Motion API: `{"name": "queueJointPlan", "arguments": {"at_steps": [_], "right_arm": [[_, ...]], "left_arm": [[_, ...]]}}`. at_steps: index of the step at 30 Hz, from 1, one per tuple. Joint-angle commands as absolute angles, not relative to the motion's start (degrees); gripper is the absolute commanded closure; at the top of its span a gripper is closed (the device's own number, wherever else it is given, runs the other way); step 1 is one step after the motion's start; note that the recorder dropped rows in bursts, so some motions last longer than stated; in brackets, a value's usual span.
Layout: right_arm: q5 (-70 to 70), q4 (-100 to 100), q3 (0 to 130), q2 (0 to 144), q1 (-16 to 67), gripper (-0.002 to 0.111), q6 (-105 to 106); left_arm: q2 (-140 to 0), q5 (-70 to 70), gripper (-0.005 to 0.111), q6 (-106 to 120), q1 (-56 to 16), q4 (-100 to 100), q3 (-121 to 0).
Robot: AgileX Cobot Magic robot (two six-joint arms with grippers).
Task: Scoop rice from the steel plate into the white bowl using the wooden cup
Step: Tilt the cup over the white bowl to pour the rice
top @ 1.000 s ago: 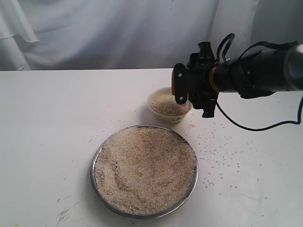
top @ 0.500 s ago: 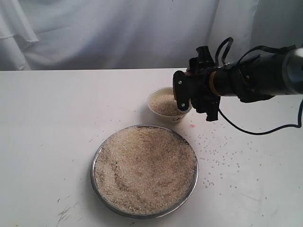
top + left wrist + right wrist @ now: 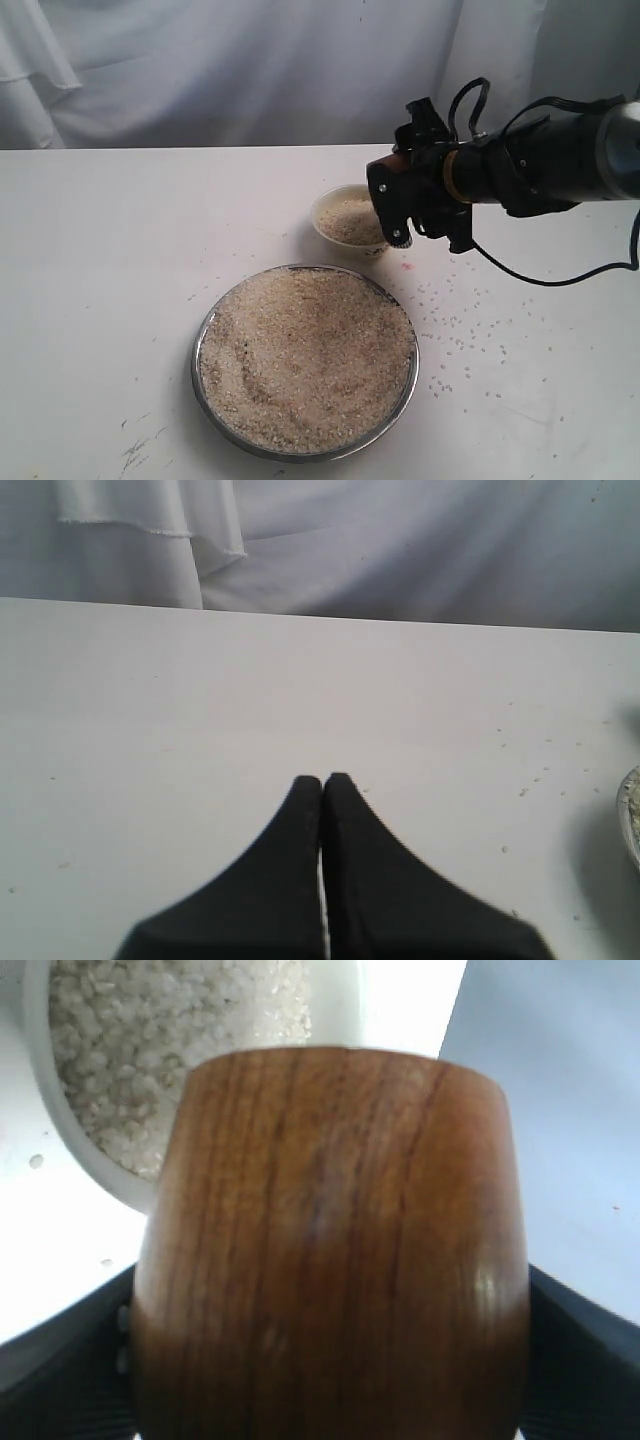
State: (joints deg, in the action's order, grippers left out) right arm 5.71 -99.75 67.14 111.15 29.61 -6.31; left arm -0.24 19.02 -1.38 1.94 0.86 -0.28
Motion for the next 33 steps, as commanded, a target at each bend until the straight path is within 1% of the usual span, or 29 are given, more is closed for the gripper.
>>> {"name": "queueJointPlan", "arguments": {"at_steps": [1,6,12,16,20,33], "right_arm": [[6.1,-99.9,67.5,110.7,31.0,0.108,-2.0],[7.6,-99.9,70.5,110.7,32.1,0.108,-2.6],[8.6,-99.9,70.9,111.6,32.3,0.108,-2.6],[12.6,-99.9,70.9,114.0,32.5,0.108,-0.7],[13.4,-99.9,70.9,115.3,33.5,0.108,2.1],[18.9,-99.9,73.0,115.3,35.1,0.108,8.7]], "left_arm": [[0.0,18.3,0.107,-1.3,1.8,0.8,0.0],[0.0,18.3,0.107,-1.3,1.8,0.8,0.0],[0.0,18.3,0.107,-1.3,1.8,0.8,0.0],[0.0,18.3,0.107,-1.3,1.8,0.8,0.0],[0.0,18.3,0.107,-1.3,1.8,0.8,0.0],[0.0,18.3,0.107,-1.3,1.8,0.8,0.0]]}}
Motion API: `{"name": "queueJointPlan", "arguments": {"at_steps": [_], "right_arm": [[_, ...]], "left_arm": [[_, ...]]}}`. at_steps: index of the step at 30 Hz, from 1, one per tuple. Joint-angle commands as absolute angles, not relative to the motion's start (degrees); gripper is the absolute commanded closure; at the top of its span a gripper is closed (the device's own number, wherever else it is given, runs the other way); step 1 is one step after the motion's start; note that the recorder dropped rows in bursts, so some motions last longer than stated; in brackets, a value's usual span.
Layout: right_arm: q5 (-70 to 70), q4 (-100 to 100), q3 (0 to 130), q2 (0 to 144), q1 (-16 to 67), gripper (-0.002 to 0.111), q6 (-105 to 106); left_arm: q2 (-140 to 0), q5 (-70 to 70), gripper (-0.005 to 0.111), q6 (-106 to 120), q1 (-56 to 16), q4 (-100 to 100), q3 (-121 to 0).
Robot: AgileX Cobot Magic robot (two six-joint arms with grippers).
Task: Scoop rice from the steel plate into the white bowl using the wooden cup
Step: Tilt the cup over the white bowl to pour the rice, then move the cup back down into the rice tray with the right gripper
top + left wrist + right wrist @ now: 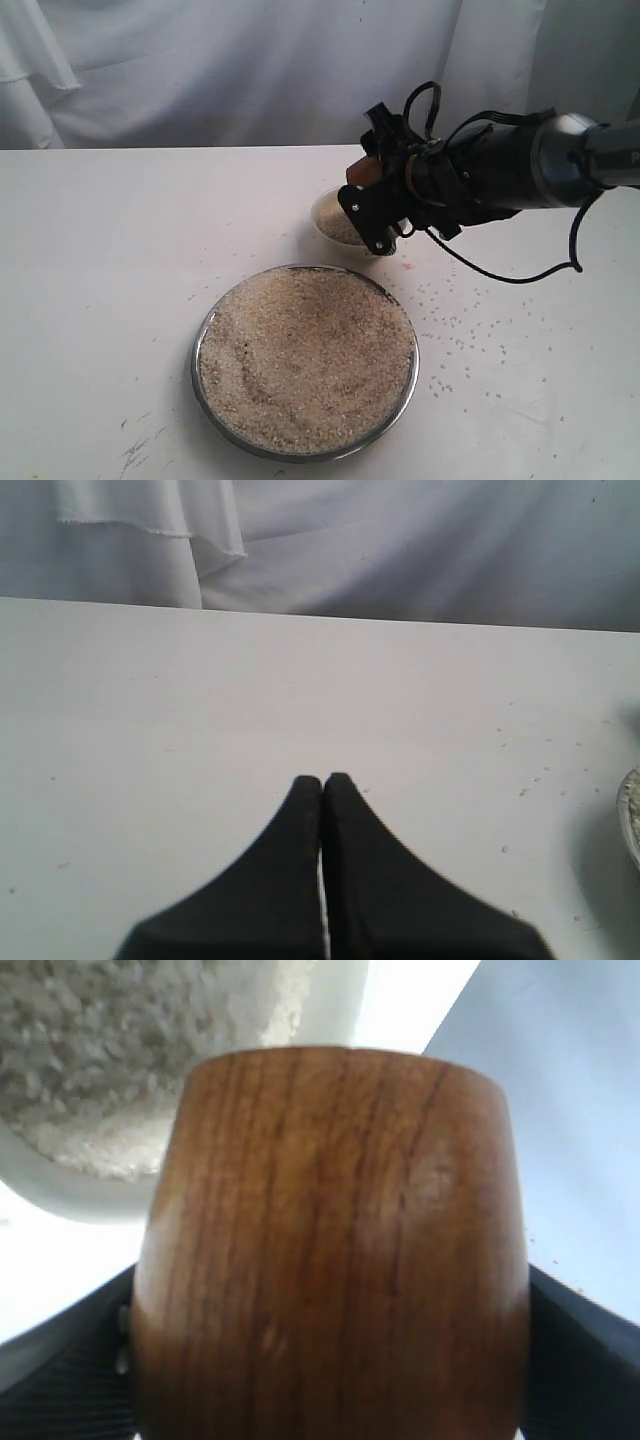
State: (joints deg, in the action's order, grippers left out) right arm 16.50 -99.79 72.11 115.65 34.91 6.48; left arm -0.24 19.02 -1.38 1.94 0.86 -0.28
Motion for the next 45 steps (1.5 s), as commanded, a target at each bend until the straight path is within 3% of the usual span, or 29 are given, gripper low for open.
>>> {"name": "queueJointPlan", "arguments": {"at_steps": [1,19,26,35,45], "right_arm": [[19.0,-99.9,73.0,115.3,35.3,0.108,9.0],[25.1,-97.3,73.0,112.8,39.9,0.108,12.5],[23.2,-73.0,72.9,105.2,40.6,0.108,16.3],[37.9,-27.0,72.9,100.6,42.3,0.108,58.2],[46.7,-22.7,72.9,100.8,47.0,0.108,62.4]], "left_arm": [[0.0,18.3,0.107,-1.3,1.8,0.8,0.0],[0.0,18.3,0.107,-1.3,1.8,0.8,0.0],[0.0,18.3,0.107,-1.3,1.8,0.8,0.0],[0.0,18.3,0.107,-1.3,1.8,0.8,0.0],[0.0,18.3,0.107,-1.3,1.8,0.8,0.0]]}}
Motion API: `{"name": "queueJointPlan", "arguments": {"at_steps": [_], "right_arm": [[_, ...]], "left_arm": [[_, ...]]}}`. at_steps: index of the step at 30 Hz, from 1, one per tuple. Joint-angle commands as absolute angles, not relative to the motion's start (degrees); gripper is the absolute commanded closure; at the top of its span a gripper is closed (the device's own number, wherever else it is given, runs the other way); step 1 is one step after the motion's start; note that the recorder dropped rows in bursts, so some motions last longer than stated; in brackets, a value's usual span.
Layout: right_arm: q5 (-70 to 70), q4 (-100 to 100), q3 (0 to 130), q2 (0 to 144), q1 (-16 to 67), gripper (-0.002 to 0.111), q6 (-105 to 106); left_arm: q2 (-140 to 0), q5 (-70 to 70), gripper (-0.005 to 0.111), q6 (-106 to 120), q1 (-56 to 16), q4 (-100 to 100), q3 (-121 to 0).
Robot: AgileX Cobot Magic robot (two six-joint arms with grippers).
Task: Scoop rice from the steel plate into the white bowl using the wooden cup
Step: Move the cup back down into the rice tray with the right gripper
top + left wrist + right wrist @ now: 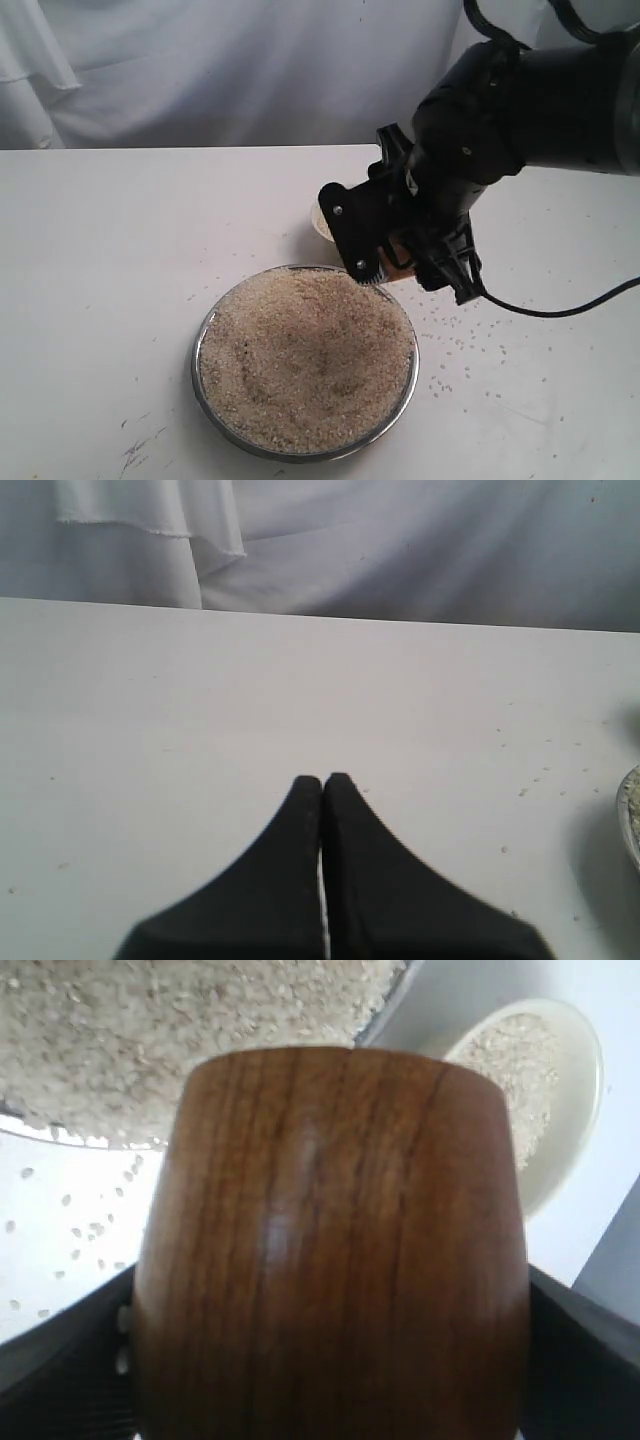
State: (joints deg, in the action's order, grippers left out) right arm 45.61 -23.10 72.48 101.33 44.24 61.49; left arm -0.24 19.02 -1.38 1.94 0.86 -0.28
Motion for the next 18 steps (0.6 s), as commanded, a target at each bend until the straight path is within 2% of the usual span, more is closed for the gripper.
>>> {"name": "queueJointPlan", "arguments": {"at_steps": [1,8,18], "right_arm": [[47.0,-23.3,72.9,101.2,47.9,0.108,62.0],[49.9,-30.8,72.9,106.8,52.2,0.108,59.5],[53.0,-37.2,72.9,109.3,52.4,0.108,56.8]], "left_arm": [[0.0,18.3,0.107,-1.3,1.8,0.8,0.0],[0.0,18.3,0.107,-1.3,1.8,0.8,0.0],[0.0,18.3,0.107,-1.3,1.8,0.8,0.0]]}}
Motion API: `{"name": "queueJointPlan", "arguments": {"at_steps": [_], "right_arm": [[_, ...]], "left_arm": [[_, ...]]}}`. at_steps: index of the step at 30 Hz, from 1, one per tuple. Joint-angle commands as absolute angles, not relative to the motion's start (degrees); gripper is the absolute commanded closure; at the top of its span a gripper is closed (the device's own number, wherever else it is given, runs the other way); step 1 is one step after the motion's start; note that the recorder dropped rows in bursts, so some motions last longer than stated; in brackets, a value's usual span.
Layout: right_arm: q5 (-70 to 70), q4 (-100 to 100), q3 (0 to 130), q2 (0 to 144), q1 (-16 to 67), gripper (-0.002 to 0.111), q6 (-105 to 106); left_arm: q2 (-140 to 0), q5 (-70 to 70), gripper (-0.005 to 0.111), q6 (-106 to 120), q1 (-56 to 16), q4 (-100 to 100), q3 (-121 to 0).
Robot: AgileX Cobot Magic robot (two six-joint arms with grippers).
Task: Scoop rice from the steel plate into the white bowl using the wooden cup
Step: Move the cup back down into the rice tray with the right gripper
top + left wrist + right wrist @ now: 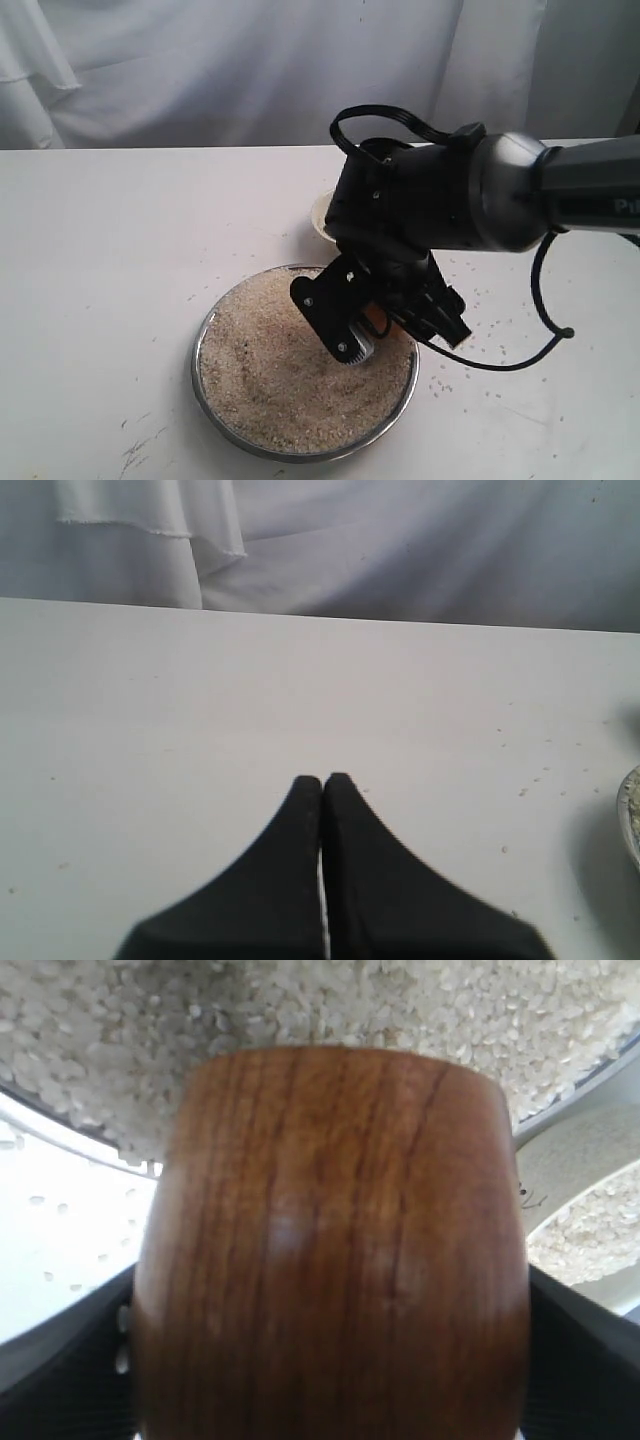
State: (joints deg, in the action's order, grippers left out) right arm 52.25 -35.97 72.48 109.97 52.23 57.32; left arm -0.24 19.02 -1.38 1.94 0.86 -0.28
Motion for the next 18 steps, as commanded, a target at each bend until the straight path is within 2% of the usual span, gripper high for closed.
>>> {"name": "queueJointPlan", "arguments": {"at_steps": [1,18], "right_arm": [[53.1,-37.2,72.9,109.3,52.4,0.108,56.8],[50.9,-34.4,72.9,113.4,54.8,0.108,57.1]], "left_arm": [[0.0,18.3,0.107,-1.3,1.8,0.8,0.0],[0.0,18.3,0.107,-1.3,1.8,0.8,0.0]]}}
